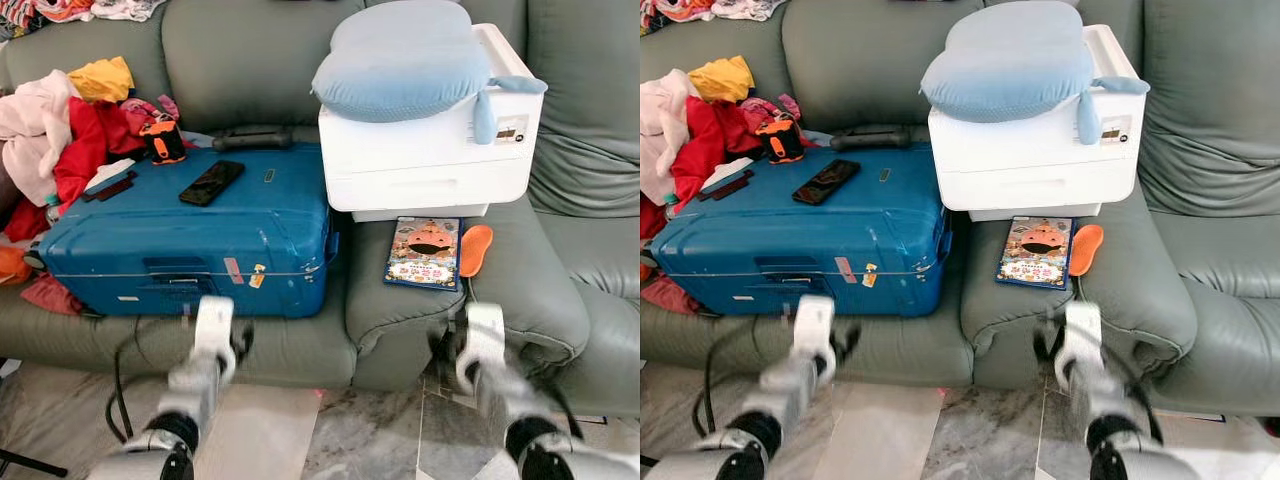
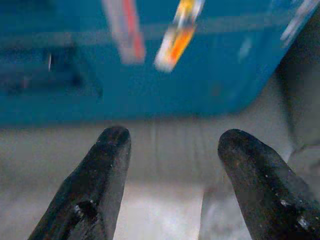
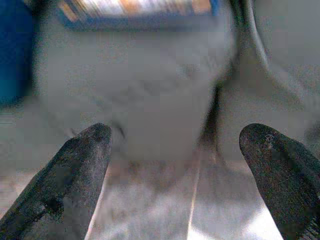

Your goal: Picking trash to rubbish bin

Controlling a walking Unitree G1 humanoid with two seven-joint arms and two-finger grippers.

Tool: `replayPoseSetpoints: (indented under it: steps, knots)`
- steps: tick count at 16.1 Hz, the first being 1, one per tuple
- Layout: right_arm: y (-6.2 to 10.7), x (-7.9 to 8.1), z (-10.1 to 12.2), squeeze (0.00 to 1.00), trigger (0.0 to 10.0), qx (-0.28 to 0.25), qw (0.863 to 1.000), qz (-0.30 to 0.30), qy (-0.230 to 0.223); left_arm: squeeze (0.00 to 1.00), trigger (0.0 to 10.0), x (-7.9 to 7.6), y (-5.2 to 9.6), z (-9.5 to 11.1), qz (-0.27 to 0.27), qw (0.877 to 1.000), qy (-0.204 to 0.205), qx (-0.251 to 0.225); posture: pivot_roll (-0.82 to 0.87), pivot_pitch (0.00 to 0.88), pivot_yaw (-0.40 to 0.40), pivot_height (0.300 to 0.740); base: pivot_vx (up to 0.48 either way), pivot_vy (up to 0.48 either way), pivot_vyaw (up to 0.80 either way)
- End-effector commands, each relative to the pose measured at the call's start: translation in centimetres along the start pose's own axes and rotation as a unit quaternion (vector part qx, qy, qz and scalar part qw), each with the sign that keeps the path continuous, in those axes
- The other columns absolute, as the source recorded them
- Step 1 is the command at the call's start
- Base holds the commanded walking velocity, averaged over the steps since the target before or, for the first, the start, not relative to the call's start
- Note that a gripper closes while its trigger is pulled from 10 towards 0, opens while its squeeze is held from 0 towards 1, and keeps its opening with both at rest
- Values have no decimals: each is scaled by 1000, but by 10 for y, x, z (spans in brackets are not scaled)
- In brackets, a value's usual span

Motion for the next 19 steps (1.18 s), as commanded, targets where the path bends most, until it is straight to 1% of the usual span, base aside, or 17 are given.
replayPoseSetpoints:
  steps: [1, 2, 3, 4, 5, 6, 7, 8, 9, 10, 11, 12, 14, 16, 17, 19]
  knots:
    - [-3, 14, 21, 0, 10000, -41, 999, 31, 19, 0, 10000, 14, 1, 16, 9, 999, -4, -46, -54, 0, 94, 740, 0, 0, 0]
    - [-2, 22, 38, 0, 10000, -87, 995, 50, 30, 0, 10000, 24, 5, 41, 23, 994, -11, -108, -51, 0, 92, 740, 0, 0, 0]
    - [1, 30, 49, 0, 10000, -117, 990, 73, 8, 0, 10000, 27, 14, 69, 31, 984, -3, -173, -40, 0, 90, 740, 0, 0, 0]
    - [7, 40, 60, 0, 10000, -151, 984, 95, -8, 0, 10000, 25, 33, 102, 48, 967, -10, -252, -32, 0, 87, 740, 0, 0, 0]
    - [21, 49, 73, 0, 10000, -194, 975, 108, -11, 0, 10000, 19, 60, 123, 69, 947, 0, -313, -37, 0, 89, 740, 0, 0, 0]
    - [39, 53, 89, 0, 10000, -247, 963, 109, -11, 0, 10000, 22, 74, 115, 111, 942, 50, -314, -34, 0, 83, 740, 0, 0, 0]
    - [50, 57, 99, 0, 10000, -271, 955, 119, -8, 0, 10000, 32, 79, 101, 136, 944, 27, -299, -32, 0, 71, 740, 0, 0, 0]
    - [56, 66, 98, 0, 10000, -261, 955, 140, 3, 0, 10000, 48, 80, 80, 155, 954, 22, -256, -36, 0, 71, 740, 0, 0, 0]
    - [55, 69, 91, 0, 10000, -242, 961, 137, 10, 0, 10000, 43, 79, 83, 143, 957, -2, -253, -35, 0, 79, 740, 0, 0, 0]
    - [55, 73, 92, 0, 10000, -245, 959, 139, 19, 0, 10000, 37, 76, 90, 133, 958, 2, -255, -34, 0, 84, 740, 0, 0, 0]
    - [56, 77, 96, 0, 10000, -244, 960, 134, 17, 0, 10000, 23, 74, 102, 117, 957, 4, -267, -37, 0, 90, 740, 0, 0, -763]
    - [57, 76, 98, 0, 10000, -245, 961, 128, 7, 0, 10000, 15, 72, 101, 100, 959, 11, -266, -41, 0, 95, 740, 0, 0, -763]
    - [60, 76, 100, 0, 10000, -240, 962, 126, 9, 0, 10000, 21, 70, 100, 104, 960, 25, -257, -48, 0, 93, 740, 0, 0, -750]
    - [60, 76, 106, 0, 10000, -248, 961, 117, 19, 0, 10000, 13, 71, 104, 92, 960, 26, -264, -45, 0, 93, 740, 0, 0, -747]
    - [59, 78, 110, 0, 10000, -249, 961, 119, 17, 0, 10000, 16, 72, 104, 96, 960, 21, -263, -44, 0, 92, 740, 0, 0, -744]
    - [58, 80, 111, 0, 10000, -247, 961, 122, 16, 0, 10000, 15, 71, 105, 97, 960, 18, -262, -38, 0, 89, 740, 0, 0, -744]
Point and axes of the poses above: a point about 5 cm out from each wrist's last joint towards the gripper, its own y axis pointing back from the gripper into the wrist, its own z axis along the axis of the wrist's last joint, x = y × z, the point moved 4 cm from there along -y, pointing out of the wrist towards the gripper, and after that the axes turned 13 degrees about -y, right-handed, at the moved point
